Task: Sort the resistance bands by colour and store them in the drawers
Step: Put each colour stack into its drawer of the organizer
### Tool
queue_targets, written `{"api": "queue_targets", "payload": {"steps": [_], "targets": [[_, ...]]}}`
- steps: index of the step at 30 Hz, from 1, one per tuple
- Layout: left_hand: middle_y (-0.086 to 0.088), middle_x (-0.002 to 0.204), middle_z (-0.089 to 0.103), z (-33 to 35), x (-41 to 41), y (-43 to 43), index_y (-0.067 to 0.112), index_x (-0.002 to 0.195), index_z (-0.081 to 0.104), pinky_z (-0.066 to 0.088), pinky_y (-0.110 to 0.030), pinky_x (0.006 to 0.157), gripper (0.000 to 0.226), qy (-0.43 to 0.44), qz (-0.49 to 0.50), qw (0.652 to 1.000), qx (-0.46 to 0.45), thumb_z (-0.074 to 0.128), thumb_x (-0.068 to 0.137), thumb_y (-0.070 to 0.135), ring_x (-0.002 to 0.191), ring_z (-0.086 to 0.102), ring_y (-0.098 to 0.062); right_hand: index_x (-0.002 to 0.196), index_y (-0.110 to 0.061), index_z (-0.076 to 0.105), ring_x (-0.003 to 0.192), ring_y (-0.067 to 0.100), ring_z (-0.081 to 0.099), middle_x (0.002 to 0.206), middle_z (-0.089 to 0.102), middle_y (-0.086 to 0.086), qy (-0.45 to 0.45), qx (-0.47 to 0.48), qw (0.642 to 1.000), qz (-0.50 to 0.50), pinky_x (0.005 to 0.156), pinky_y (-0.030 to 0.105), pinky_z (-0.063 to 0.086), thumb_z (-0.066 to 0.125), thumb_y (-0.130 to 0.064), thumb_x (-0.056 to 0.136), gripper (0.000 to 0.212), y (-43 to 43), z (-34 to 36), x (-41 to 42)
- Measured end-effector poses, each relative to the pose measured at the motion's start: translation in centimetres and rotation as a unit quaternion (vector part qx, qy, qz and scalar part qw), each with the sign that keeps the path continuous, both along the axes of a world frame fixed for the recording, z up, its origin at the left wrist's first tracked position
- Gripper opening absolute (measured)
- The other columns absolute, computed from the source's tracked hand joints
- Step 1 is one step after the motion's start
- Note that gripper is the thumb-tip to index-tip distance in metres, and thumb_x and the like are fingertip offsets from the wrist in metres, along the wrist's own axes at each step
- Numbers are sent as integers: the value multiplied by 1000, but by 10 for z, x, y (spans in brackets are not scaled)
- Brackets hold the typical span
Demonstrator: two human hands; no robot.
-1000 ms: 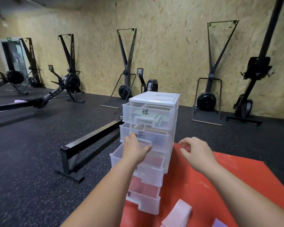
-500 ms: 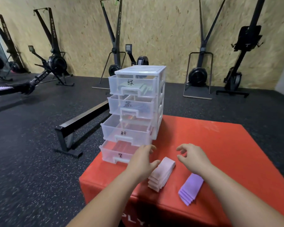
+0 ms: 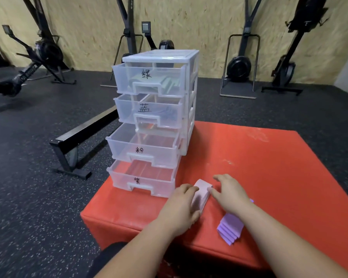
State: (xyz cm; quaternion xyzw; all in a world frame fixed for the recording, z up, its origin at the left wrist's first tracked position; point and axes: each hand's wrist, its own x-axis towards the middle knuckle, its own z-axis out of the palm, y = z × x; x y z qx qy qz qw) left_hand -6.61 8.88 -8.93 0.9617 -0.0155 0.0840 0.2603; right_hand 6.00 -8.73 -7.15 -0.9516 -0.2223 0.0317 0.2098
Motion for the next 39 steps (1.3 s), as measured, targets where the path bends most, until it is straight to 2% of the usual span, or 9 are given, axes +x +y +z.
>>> {"api": "queue_targets", "payload": {"steps": [4, 11, 14, 18, 22, 25, 30, 35, 39], "targets": [[-1, 140, 47, -12, 4, 0, 21, 129, 59, 42, -36, 113, 48, 20, 2, 1000, -22, 73, 87, 38, 129, 50, -24, 142, -20, 59, 125, 28, 56, 131, 61, 4, 29, 2, 1000, -3, 103, 40, 46, 65, -56, 94, 61, 6, -11, 5], [4, 128, 55, -11, 10, 0, 15, 131, 67, 47, -24, 102, 38, -5, 49, 995, -91, 63, 97, 29, 112, 63, -14, 137, -29, 63, 127, 26, 48, 134, 55, -3, 50, -6, 999, -21, 106, 44, 45, 71, -59, 88, 57, 9, -22, 4], [3, 121, 56, -12, 12, 1, 16, 122, 71, 52, -32, 96, 28, 0, 63, 993, -95, 61, 96, 15, 102, 66, -17, 132, -31, 64, 124, 26, 49, 130, 56, -4, 64, 1, 998, -25, 105, 44, 45, 74, -57, 86, 54, 10, -21, 5], [3, 113, 54, -13, 12, 0, 15, 108, 71, 53, -38, 89, 20, 8, 67, 994, -87, 61, 92, 12, 95, 64, -20, 118, -35, 65, 114, 24, 54, 114, 62, -6, 79, 25, 996, -31, 97, 41, 48, 81, -50, 80, 43, 13, -19, 7], [5, 113, 54, -15, 12, 1, 18, 113, 70, 52, -35, 91, 24, 12, 71, 992, -101, 64, 90, 14, 95, 63, -17, 101, -35, 59, 93, 18, 62, 96, 67, -10, 99, 72, 992, -27, 78, 33, 47, 85, -34, 78, 34, 17, -11, 2], [6, 122, 55, -11, 9, 3, 22, 131, 64, 49, -29, 96, 41, 2, 68, 991, -115, 68, 91, 18, 105, 63, -15, 92, -32, 61, 81, 15, 66, 84, 70, -8, 105, 107, 988, -21, 74, 35, 54, 82, -21, 74, 30, 18, -4, -4], [15, 133, 55, -3, -2, 2, 31, 141, 51, 50, -34, 105, 46, -54, 72, 982, -169, 62, 96, 32, 121, 58, -4, 90, -35, 60, 72, -2, 65, 85, 71, -10, 99, 193, 976, 8, 65, 19, 49, 75, -9, 78, 32, 19, 18, -19], [18, 118, 65, 24, -11, 5, 37, 120, 53, 52, -36, 102, 26, -101, 79, 958, -255, 66, 98, 43, 116, 63, -4, 94, -29, 64, 82, 20, 72, 90, 73, 3, 127, 298, 945, 52, 79, 49, 58, 70, -1, 78, 33, 14, 50, -35], [9, 92, 68, 53, -12, 10, 31, 97, 55, 58, -39, 83, 22, -109, 72, 936, -326, 76, 92, 26, 87, 68, -11, 100, -19, 67, 85, 14, 69, 98, 74, 11, 151, 352, 920, 77, 80, 38, 57, 68, 7, 84, 31, 12, 74, -45]]}}
